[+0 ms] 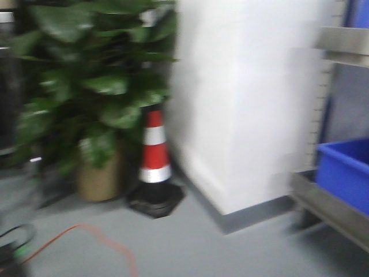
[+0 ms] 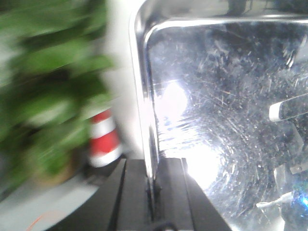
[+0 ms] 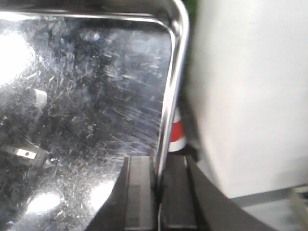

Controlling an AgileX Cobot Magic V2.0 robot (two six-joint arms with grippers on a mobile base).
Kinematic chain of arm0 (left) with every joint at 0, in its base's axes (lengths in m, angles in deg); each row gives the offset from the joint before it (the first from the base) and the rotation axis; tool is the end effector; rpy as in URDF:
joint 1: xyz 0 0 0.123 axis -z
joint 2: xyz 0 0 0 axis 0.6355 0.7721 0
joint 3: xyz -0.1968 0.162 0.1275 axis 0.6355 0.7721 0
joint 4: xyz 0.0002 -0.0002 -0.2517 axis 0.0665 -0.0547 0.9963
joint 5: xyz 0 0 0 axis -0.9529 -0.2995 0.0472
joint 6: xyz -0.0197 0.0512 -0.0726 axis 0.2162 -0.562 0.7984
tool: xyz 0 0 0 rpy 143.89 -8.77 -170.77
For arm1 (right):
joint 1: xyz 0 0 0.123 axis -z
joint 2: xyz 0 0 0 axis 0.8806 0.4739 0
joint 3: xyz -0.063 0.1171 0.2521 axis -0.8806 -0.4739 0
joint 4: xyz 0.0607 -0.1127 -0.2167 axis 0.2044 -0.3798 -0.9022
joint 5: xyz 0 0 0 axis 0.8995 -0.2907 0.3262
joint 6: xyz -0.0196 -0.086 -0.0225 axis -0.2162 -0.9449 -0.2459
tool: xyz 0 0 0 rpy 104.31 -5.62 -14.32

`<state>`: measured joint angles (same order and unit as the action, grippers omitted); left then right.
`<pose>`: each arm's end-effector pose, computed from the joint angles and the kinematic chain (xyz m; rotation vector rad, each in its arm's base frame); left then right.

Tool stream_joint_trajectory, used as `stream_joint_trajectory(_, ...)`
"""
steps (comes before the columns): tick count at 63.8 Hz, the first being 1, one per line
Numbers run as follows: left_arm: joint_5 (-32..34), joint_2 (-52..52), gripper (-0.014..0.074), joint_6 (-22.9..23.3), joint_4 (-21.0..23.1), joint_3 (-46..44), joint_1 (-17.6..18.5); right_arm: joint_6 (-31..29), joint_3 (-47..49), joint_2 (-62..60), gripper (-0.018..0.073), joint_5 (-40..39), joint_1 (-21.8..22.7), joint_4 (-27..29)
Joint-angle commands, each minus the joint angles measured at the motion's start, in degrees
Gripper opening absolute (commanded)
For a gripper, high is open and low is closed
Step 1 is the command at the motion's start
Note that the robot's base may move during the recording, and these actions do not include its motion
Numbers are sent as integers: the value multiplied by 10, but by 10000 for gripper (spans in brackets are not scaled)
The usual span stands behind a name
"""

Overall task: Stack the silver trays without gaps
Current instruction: 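Hold the tray in both grippers while driving to the other shelf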

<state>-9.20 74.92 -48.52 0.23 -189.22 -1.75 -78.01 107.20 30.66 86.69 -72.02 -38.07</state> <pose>0.3104 -0.1981 0.4803 0.2665 1.8424 -0.1737 0.3345 0.0696 0.4557 -0.1059 1.8672 0.3058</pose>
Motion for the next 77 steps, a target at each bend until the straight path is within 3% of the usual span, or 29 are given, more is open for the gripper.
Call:
stream_joint_trajectory(1, 11, -8, -20, -6, -23, -3, -4, -13, 4, -5, -79, -17, 3, -20)
stream_joint_trajectory(77, 11, -8, -20, -6, -23, -3, -4, -13, 4, -5, -79, -17, 3, -20)
